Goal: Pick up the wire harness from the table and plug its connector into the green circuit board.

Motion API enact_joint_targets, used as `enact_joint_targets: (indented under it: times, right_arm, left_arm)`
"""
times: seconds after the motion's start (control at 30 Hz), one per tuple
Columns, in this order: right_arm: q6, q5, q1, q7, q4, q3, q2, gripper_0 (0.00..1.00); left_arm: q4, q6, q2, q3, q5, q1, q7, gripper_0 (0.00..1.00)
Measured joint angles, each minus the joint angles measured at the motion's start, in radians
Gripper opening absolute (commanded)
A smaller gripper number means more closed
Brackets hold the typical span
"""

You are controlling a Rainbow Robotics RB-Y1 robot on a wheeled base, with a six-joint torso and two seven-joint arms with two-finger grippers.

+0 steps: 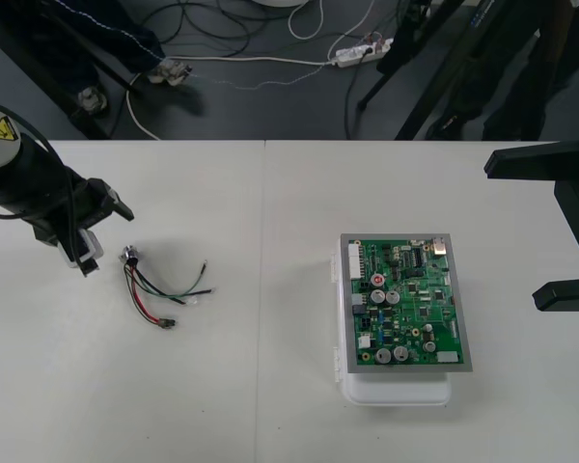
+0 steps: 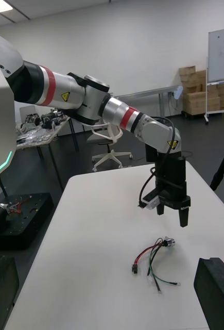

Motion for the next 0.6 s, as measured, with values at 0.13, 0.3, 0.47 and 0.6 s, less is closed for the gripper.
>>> enact_joint_targets:
  times: [0.13, 0.3, 0.47, 0.6]
  right_arm:
    - [0.000, 0.000, 0.000, 0.000, 0.001, 0.000, 0.009, 1.00]
    - [0.000, 0.002, 0.000, 0.000, 0.001, 0.000, 0.012, 1.00]
    - [0.001, 0.010, 0.000, 0.000, 0.001, 0.000, 0.013, 1.00]
    - [0.004, 0.012, 0.000, 0.000, 0.004, 0.000, 0.013, 1.00]
  left_arm:
    - [0.032, 0.048, -0.021, 0.000, 0.009, 0.008, 0.000, 0.99]
    - [0.074, 0.093, -0.052, 0.000, 0.014, 0.024, 0.000, 0.99]
    - [0.110, 0.120, -0.081, 0.000, 0.018, 0.035, 0.000, 0.99]
    - [0.146, 0.129, -0.103, 0.000, 0.019, 0.040, 0.000, 0.96]
